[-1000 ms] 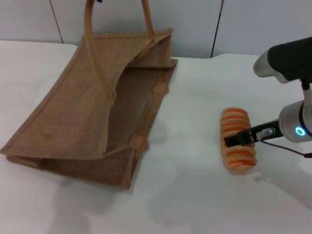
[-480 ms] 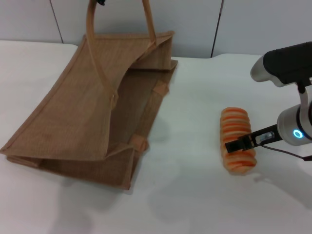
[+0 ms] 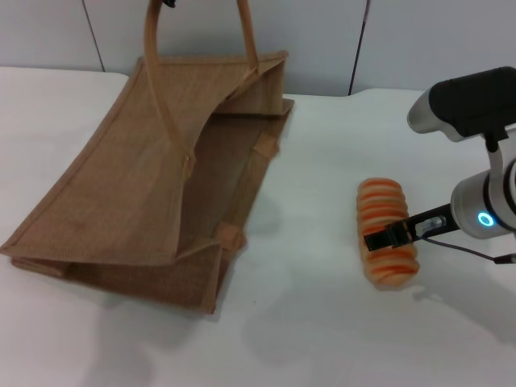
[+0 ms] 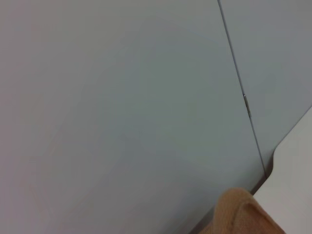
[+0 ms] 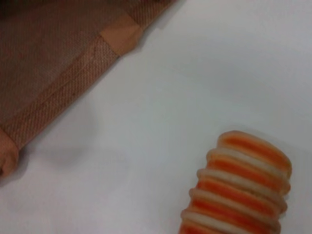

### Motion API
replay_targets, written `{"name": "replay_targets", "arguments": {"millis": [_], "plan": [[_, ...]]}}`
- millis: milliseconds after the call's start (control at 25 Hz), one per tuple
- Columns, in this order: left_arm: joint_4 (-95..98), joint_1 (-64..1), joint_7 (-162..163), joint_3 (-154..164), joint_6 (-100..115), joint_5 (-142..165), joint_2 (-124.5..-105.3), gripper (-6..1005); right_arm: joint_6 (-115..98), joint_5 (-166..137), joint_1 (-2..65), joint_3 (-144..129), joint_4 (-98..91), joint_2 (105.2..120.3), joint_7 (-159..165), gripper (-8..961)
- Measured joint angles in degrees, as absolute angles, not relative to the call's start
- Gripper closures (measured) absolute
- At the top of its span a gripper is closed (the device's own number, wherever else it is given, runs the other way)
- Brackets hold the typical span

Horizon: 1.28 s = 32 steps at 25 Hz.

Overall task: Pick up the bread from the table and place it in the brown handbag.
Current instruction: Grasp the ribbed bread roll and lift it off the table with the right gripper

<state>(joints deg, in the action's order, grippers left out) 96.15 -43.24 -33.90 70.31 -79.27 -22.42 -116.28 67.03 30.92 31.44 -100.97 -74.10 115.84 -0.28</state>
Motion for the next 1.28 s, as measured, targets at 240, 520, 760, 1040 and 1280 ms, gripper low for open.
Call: {"name": "replay_targets", "arguments": {"millis": [240,520,760,1040,1280], "plan": [[96.15,-43.26,-33.85,70.31,-79.27,-22.47,-116.36,877,66.71,31.07,31.91,-100.98,-73.08,115.83,-0.48,125],[96.05,-43.43,-33.84,70.31,-79.28,-22.5,-116.37,877,66.52,31.2,33.3,-101.04,-70.71,115.85,-0.72,125],[95.53,-43.7,-33.79,70.31,-79.27,-22.5,-116.37,877,65.52,33.18,35.24,-101.23,-66.82,115.92,-1.83,127],[95.36,-43.7,-33.75,70.31,-78.89,-22.5,-116.37,878,65.64,33.41,36.33,-101.24,-65.63,115.89,-1.93,149],[95.36,-43.66,-33.75,70.31,-78.84,-22.5,-116.37,878,65.9,33.42,36.53,-100.96,-65.48,115.79,-1.93,212]]}}
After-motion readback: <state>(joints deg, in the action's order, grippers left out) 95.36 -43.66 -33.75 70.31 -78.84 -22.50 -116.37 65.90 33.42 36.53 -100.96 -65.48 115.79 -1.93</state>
